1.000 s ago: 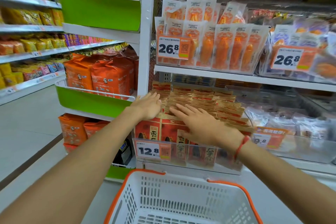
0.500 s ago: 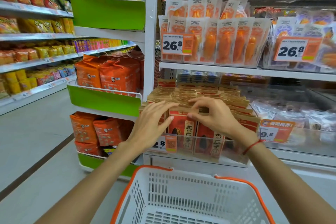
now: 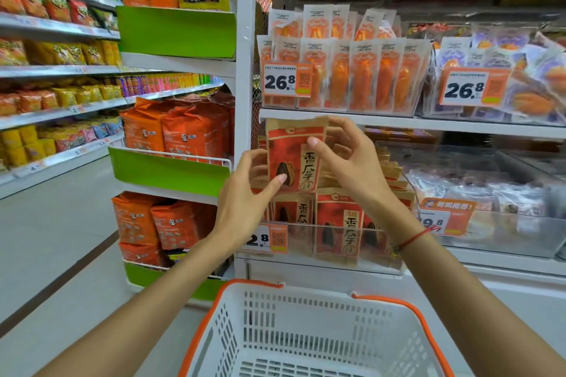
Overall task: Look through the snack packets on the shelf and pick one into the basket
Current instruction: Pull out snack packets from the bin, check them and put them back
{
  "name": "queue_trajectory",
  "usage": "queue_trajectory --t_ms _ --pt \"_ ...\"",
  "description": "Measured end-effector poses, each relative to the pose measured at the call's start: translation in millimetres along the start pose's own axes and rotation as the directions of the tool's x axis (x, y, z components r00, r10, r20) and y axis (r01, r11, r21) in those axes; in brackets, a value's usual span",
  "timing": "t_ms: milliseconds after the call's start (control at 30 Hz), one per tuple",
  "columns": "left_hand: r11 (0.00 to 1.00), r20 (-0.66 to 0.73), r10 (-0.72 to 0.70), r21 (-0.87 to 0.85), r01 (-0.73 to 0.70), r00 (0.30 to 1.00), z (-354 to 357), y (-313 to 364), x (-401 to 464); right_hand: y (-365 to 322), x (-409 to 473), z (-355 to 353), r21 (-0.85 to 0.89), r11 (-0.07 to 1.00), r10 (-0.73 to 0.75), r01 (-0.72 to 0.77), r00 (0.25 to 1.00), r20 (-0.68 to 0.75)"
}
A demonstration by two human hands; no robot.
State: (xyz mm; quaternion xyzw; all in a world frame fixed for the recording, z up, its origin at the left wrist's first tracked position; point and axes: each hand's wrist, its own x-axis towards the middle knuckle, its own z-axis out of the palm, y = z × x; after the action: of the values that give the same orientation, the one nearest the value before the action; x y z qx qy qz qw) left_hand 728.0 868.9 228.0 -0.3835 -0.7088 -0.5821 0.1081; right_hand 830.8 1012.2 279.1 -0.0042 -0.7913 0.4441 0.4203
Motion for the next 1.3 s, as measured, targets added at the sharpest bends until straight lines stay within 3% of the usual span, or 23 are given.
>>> queue_trajectory --t_ms 167,300,433,633,800,967,1167,1300 --pt "0.986 -0.064 -0.058 -0.157 0.048 0.996 -4.2 23.1 -18.5 -3.2 -22.8 1.2 -0.162 0.987 0.048 -0.024 0.989 0.143" --pt "0.973 0.068 -0.153 -0.162 0.162 0.986 -12.1 26.8 -31.5 4.6 -45.2 -4.1 -0.061 0.989 0.146 -0.136 0.97 0.193" --pt "0.889 0.237 -0.342 -0.233 0.395 0.909 -14.7 15.1 -40.1 15.5 -55.9 3.4 0.088 0.933 0.315 -0.348 0.911 0.265" --pt "0.761 0.344 -0.518 -0.234 0.605 0.783 -9.2 -15.2 -51.4 44.8 -76.2 9.0 0.077 0.868 0.444 -0.491 0.836 0.322" --pt "0.792 0.42 -0.467 -0.194 0.58 0.778 -12.7 -21.4 -61.9 52.8 -82.8 14.3 0.023 0.859 0.481 -0.512 0.821 0.309" --pt "0.823 0.433 -0.466 -0.108 0.557 0.772 -9.9 -21.0 -65.9 53.2 -83.2 21.0 -0.135 0.9 0.436 -0.415 0.849 0.3" --pt "0.797 0.398 -0.492 -0.152 0.584 0.774 -11.5 -13.2 -61.2 47.6 -79.5 23.7 -0.082 0.91 0.414 -0.406 0.883 0.219" --pt "0.774 0.449 -0.477 -0.191 0.603 0.755 -16.2 -6.5 -61.2 42.0 -80.4 24.3 -0.049 0.931 0.364 -0.362 0.91 0.198"
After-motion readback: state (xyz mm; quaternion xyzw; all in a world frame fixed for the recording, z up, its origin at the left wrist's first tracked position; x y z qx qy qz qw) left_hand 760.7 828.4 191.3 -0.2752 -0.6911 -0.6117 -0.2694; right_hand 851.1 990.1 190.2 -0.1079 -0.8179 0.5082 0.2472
